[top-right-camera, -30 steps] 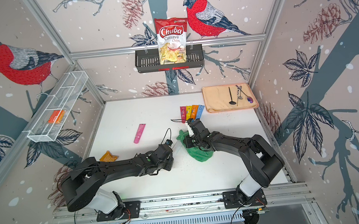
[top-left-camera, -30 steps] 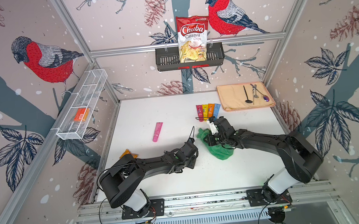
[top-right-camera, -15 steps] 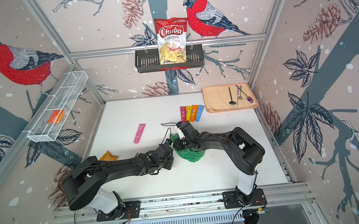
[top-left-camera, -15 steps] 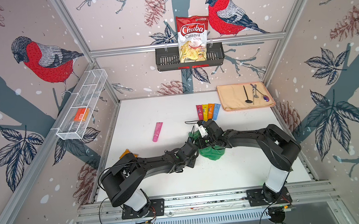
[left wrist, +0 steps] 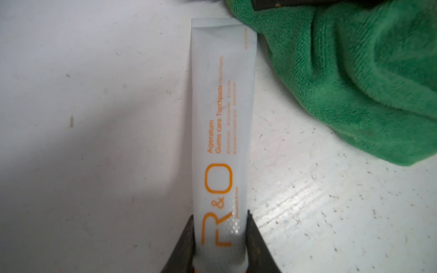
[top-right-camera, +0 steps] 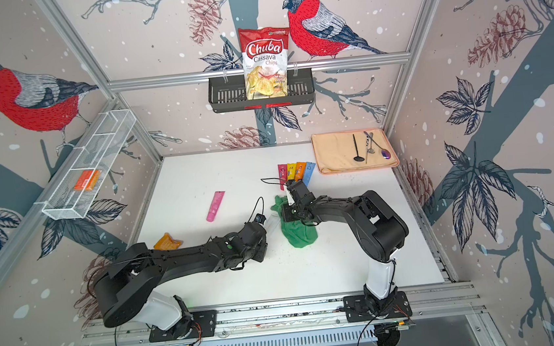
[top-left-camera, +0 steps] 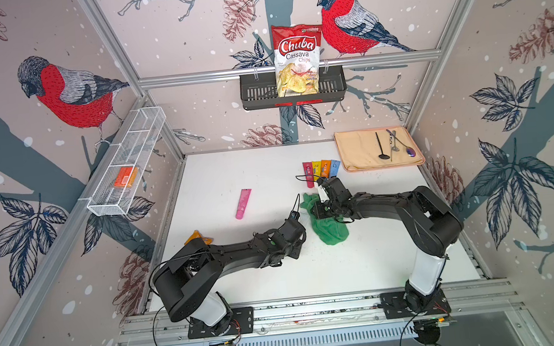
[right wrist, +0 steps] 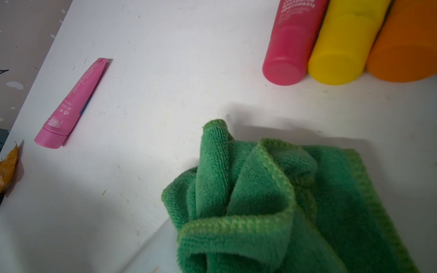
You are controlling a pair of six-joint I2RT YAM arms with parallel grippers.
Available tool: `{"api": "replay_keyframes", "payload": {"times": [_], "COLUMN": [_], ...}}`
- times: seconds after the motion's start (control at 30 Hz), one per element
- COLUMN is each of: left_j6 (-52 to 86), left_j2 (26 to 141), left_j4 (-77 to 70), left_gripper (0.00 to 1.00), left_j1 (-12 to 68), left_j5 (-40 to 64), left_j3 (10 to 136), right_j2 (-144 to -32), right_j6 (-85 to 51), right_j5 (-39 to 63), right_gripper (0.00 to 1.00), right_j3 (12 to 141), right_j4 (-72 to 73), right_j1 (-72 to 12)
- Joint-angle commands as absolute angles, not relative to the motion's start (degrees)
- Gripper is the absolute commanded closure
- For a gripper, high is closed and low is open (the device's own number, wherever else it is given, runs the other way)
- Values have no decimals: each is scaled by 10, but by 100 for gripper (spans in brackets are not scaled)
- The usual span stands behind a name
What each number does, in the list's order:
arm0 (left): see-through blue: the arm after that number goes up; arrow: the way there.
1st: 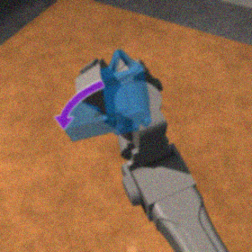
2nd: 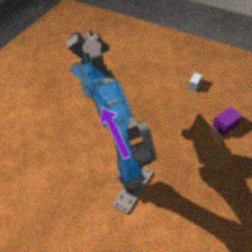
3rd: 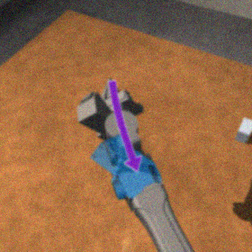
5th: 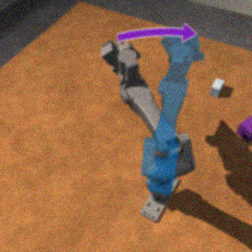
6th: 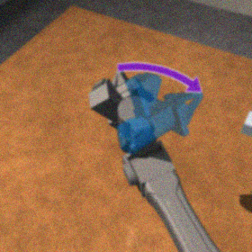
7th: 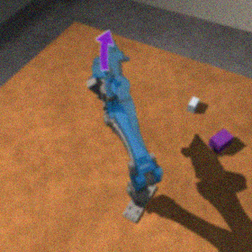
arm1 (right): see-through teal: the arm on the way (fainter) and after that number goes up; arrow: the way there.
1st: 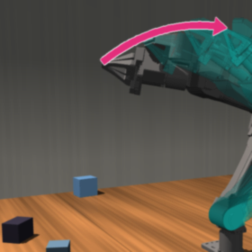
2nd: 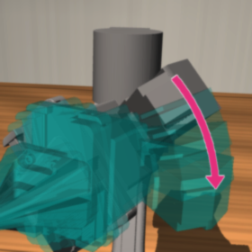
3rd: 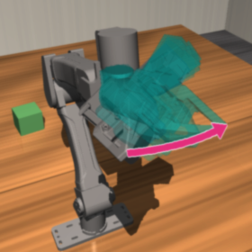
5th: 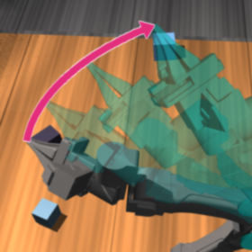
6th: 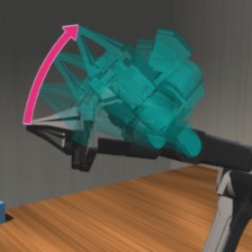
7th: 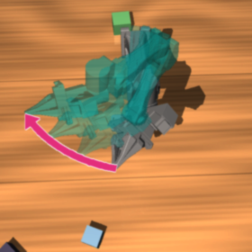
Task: Wipe the surface of the toothpaste tube
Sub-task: Wipe the dirt from the toothpaste tube.
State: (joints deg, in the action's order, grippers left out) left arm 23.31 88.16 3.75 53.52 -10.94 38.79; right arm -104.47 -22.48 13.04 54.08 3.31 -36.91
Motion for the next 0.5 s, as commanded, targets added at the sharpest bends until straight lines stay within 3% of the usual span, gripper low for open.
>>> {"api": "replay_keyframes", "payload": {"times": [0.0,0.23,0.47], "left_j6": [218,207,206], "left_j2": [887,901,896], "left_j4": [28,37,31], "left_gripper": [83,84,84], "left_j1": [537,537,537], "left_j5": [-106,-118,-116], "left_j3": [397,412,408], "right_j2": [-1031,-1001,-1067], "right_j6": [-222,-244,-237], "right_j5": [180,296,262], "right_gripper": [86,86,87], "right_j3": [527,492,508], "right_j4": [12,92,72], "right_j1": [-387,-425,-400]}}
